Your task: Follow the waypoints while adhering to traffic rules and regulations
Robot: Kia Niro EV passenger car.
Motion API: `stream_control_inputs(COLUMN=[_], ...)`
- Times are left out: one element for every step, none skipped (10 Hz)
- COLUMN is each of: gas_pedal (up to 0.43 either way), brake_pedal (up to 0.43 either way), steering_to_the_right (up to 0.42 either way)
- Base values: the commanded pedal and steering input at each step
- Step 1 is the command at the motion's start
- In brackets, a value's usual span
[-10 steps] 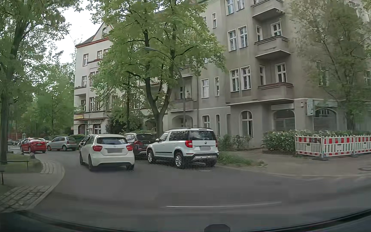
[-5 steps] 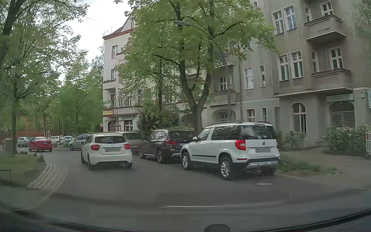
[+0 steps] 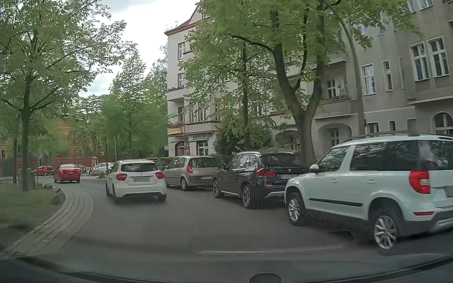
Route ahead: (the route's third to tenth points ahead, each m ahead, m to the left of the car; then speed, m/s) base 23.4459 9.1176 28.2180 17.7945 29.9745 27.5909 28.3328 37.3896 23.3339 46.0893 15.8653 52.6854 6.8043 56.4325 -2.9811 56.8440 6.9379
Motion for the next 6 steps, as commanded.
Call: stream_control_inputs(gas_pedal=[0.098,0.098,0.098,0.087,0.079,0.079], brake_pedal=[0.018,0.018,0.018,0.018,0.018,0.018], steering_to_the_right=[-0.213,-0.211,-0.208,-0.202,-0.191,-0.179])
